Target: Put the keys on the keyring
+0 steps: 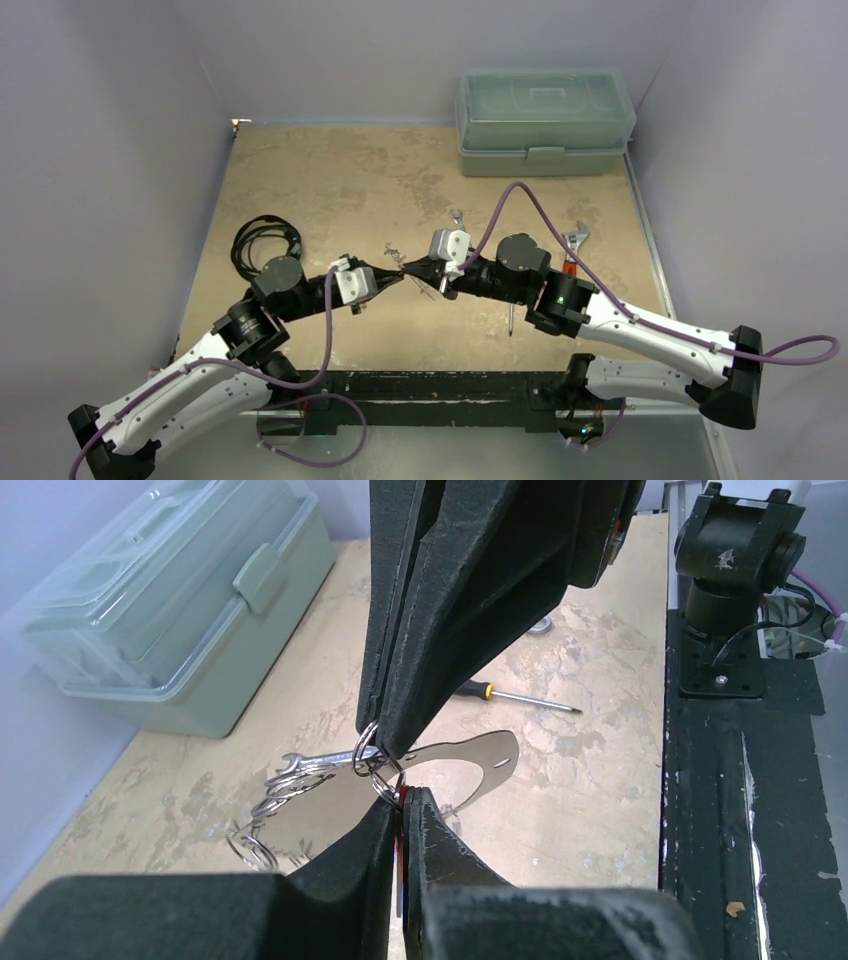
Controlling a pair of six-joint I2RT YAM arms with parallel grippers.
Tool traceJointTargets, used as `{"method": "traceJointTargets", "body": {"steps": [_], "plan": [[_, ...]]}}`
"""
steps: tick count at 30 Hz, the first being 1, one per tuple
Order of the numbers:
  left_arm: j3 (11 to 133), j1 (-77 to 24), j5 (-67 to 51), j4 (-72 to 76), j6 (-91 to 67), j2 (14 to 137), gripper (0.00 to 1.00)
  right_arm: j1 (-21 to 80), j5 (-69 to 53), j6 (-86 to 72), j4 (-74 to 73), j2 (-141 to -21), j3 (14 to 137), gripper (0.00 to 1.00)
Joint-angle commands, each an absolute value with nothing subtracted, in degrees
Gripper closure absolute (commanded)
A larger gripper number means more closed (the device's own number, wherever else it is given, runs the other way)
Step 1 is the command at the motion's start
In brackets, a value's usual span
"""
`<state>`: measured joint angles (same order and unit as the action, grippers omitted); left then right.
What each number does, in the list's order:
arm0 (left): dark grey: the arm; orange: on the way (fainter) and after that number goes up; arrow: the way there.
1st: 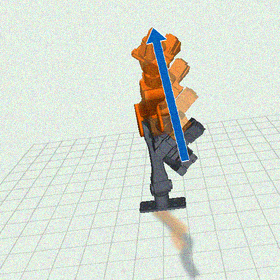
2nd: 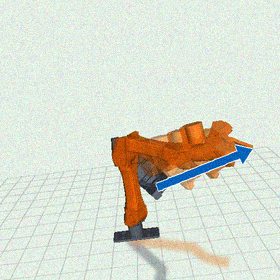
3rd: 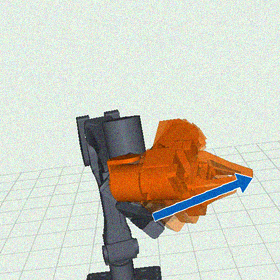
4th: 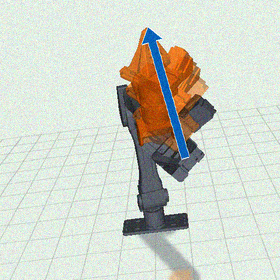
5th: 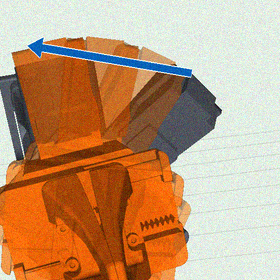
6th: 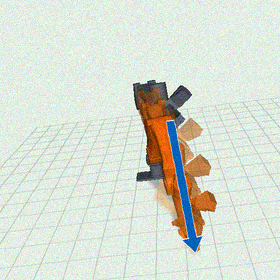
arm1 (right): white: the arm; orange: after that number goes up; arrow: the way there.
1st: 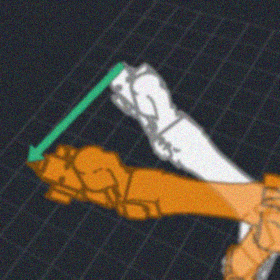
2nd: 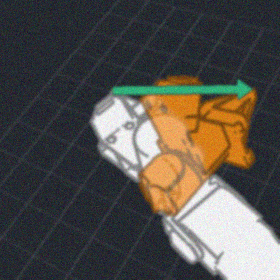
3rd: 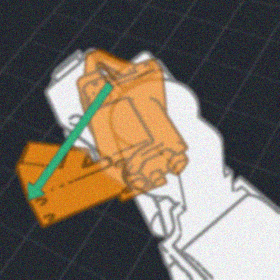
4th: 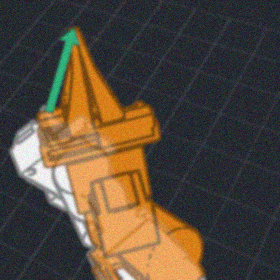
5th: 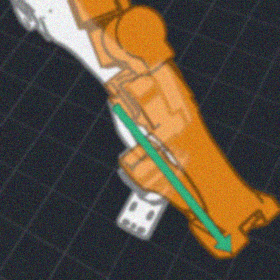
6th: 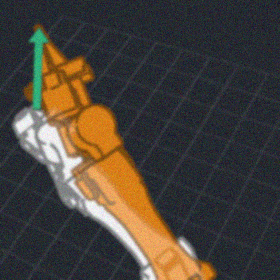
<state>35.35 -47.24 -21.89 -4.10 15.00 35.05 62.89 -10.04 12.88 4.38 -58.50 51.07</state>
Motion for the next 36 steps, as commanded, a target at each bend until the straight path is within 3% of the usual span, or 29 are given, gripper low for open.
{"method": "traceJointTargets", "body": {"steps": [1, 10, 36], "plan": [[35.8, -47.1, -18.3, -1.7, 14.8, 33.7, 1.00, 63.1, -12.6, 11.2, 7.8, -56.6, 51.3, 1.00], [35.0, -47.0, -14.4, -0.9, 15.3, 32.0, 1.00, 63.1, -12.4, 10.0, 5.4, -56.4, 50.2, 1.00], [35.6, -47.0, -20.6, -2.3, 16.2, 35.3, 1.00, 61.7, -8.1, 6.8, 10.3, -59.9, 53.0, 1.00]]}}
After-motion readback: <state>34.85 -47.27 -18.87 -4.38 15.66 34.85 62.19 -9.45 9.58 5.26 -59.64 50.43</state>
